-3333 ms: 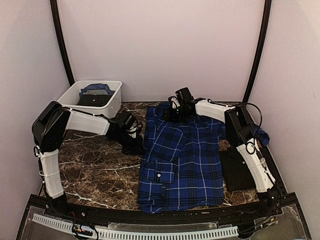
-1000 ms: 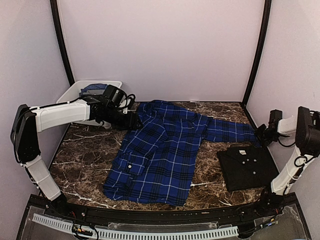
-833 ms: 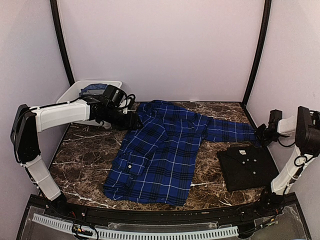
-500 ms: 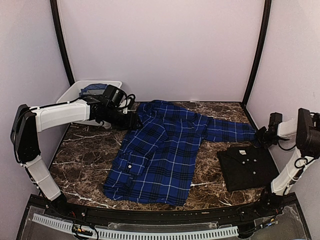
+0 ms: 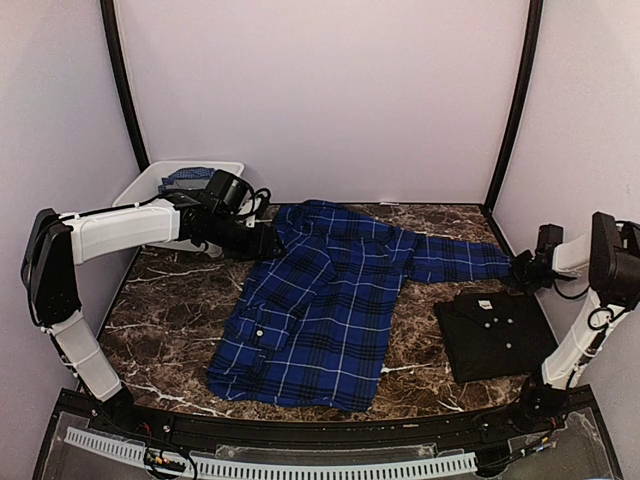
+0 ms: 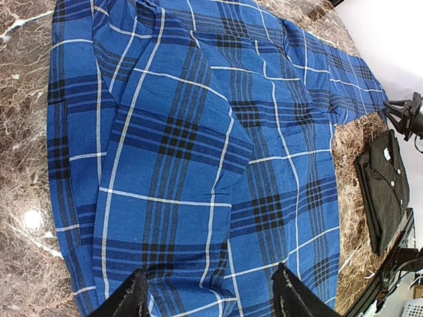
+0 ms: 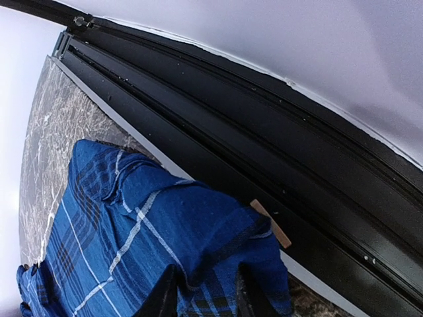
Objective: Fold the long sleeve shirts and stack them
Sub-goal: Pick up the sleeve from the center of the board, then place the sleeve of the 1/3-folded shirt.
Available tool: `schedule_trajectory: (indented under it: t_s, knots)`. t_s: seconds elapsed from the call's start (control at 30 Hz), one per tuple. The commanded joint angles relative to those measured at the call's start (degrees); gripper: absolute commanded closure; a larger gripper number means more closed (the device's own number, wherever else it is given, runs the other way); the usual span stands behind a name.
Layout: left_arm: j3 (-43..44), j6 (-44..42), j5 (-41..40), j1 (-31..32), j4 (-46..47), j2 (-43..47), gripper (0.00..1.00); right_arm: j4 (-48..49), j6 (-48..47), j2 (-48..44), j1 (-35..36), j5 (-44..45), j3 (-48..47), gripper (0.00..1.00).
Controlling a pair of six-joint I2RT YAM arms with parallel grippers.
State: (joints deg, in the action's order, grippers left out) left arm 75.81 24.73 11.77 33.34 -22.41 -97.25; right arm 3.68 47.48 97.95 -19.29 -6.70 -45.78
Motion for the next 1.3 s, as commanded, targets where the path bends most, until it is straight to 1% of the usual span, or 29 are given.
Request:
schedule_trajectory:
  t_s: [0.0,0.33,0.53,0.7,0.8,0.9,0.97,1.03,1.17,1.27]
  knots:
    - [0.49,0.67,0.38,0.22,-0.34,2.42,0.37,2.86,0.69,1.25,-0.27,-0.74,-1.6,0.76]
    - [0.65,0.73,0.62,0.19,-0.33,2.2,0.37,2.77,-0.8,0.69,-0.29,-0.06,-3.0,1.0]
    - [0.65,1.01,0.84,0.23,-0.44,2.24,0.37,2.45,-2.22,0.02,0.27,0.06,-3.3,1.0]
    - [0.65,1.32,1.36,0.25,-0.31,2.41,0.37,1.0,-5.58,-2.87,4.25,2.63,-4.91,1.0]
    - [0.65,1.35,1.62,0.31,-0.22,2.44,0.37,-0.1,-8.67,-4.6,9.4,4.56,-6.98,1.0]
    - [0.65,1.6,2.15,0.32,0.01,2.41,0.37,-1.51,-12.04,-5.14,16.76,6.09,-9.73,1.0]
    - [0.59,1.88,2.37,0.32,0.2,2.31,0.37,-3.14,-14.24,-4.48,23.45,7.17,-12.1,1.0]
    - [0.45,2.16,2.61,0.32,0.52,2.22,0.37,-5.57,-16.46,-3.5,32.14,9.75,-14.67,1.0]
    - [0.11,2.76,3.13,0.29,0.9,1.87,0.37,-8.86,-19.83,0.65,46.91,11.52,-18.01,1.0]
    - [-0.3,3.26,3.83,0.3,1.3,1.26,0.37,-12.2,-21.02,5.68,54.75,10.9,-20.33,1.0]
